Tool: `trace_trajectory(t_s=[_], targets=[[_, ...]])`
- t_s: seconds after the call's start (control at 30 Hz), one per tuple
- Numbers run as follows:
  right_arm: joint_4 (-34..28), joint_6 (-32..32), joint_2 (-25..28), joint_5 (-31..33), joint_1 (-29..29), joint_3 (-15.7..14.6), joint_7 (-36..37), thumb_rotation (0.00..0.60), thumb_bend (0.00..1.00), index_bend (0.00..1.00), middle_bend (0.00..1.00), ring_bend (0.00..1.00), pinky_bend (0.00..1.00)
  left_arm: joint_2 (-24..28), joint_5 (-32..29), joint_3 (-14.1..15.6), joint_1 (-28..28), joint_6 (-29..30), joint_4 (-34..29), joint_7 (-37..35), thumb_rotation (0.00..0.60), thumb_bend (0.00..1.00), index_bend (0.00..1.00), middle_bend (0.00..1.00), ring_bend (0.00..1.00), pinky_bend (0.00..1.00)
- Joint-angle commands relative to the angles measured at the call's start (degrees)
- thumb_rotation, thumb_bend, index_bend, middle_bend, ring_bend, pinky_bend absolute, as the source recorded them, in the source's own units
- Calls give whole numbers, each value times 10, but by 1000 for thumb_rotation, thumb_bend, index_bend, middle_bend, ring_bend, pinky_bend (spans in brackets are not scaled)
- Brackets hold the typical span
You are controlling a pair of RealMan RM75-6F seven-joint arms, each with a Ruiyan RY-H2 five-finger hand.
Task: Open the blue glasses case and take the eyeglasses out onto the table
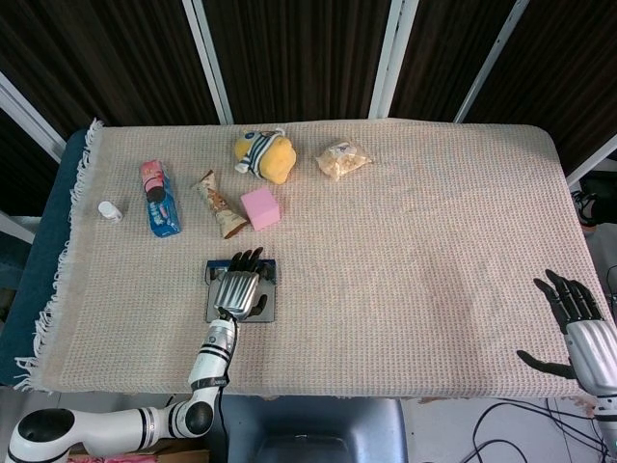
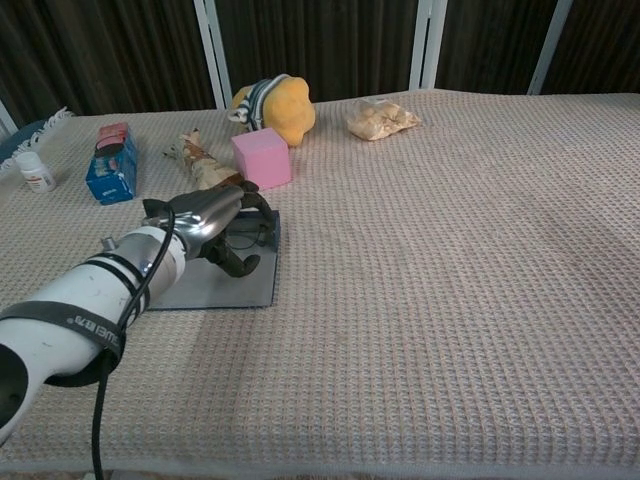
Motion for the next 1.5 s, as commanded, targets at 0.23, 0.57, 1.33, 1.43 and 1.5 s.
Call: trace_trajectory(t_s=[0.23, 0.57, 1.33, 1.43, 1.5], targets=[[0, 2, 1, -4, -1, -2, 3, 600, 203, 0, 0, 0, 0, 28, 25, 6, 8, 9, -33, -22, 600, 428, 227, 0, 0, 73], [2, 2, 1, -5, -1, -2, 3, 600, 203, 0, 0, 0, 0, 70, 11, -18, 5, -14, 20, -59, 600, 425, 283, 0, 0, 67], [-1, 0, 0, 1, -1, 1, -4, 600, 203, 0, 0, 0, 0, 42, -8, -9, -12, -43, 84, -86, 600, 425, 371, 0, 0, 72], [-1, 0, 0, 1, -1, 1, -3, 600, 203, 0, 0, 0, 0, 38, -6, -9, -14, -44, 90, -91, 600, 426, 394, 1, 0, 72], [0, 0, 0, 1, -1, 1, -3, 600, 203, 0, 0, 0, 0, 35, -6, -10, -16, -44, 94, -93, 600, 427, 403, 4, 0, 73]])
